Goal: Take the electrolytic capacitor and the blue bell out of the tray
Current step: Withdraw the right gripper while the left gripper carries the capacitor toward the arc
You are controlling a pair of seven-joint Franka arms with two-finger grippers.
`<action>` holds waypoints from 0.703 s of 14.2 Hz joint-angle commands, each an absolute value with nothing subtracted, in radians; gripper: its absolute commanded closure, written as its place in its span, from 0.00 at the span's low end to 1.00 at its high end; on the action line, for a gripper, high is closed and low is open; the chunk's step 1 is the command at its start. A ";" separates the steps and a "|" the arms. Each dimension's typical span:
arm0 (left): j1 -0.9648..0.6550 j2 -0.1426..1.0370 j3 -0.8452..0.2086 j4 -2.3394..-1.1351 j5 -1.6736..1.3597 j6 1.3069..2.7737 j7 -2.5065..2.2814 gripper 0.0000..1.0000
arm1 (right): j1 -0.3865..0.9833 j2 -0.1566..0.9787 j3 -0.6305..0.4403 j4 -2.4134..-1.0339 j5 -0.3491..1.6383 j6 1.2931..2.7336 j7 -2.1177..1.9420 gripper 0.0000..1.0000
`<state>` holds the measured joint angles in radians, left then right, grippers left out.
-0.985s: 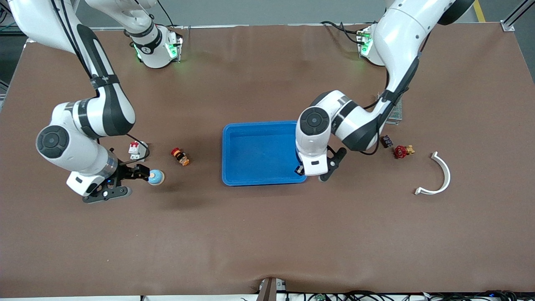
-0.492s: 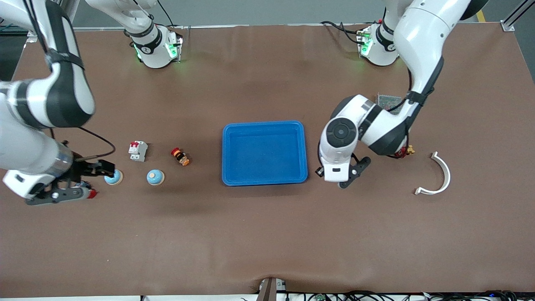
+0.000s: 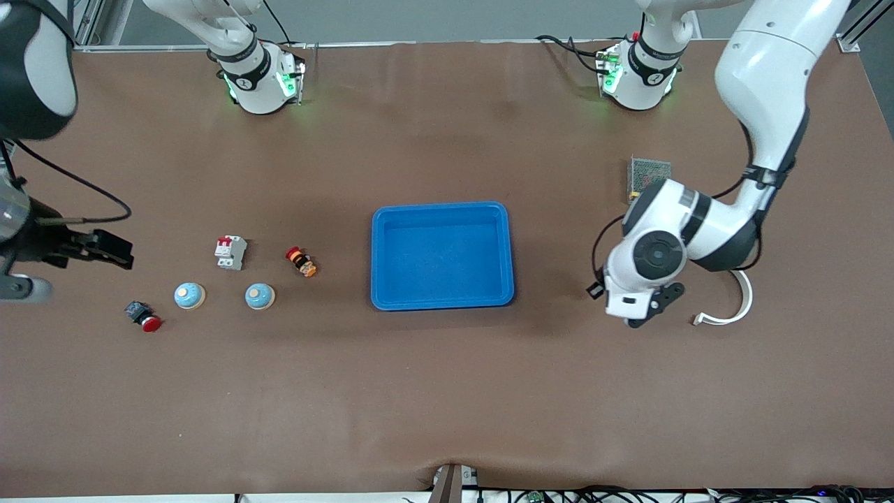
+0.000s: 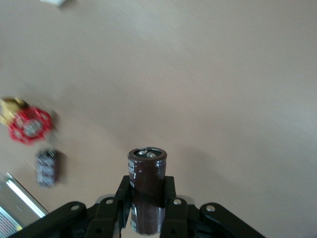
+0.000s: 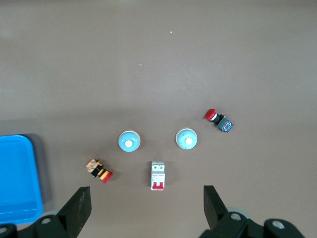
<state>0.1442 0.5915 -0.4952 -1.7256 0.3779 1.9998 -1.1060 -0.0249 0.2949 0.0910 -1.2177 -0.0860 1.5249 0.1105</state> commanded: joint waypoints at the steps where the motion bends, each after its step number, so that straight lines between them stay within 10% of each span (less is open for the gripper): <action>1: 0.201 0.572 -0.512 -1.782 0.467 2.011 -1.065 1.00 | -0.014 0.221 0.031 -1.302 -0.028 1.539 0.138 0.00; 10: 0.325 0.626 -0.512 -1.855 0.658 2.115 -1.042 1.00 | -0.018 0.103 -0.015 -1.448 -0.041 1.617 0.120 0.00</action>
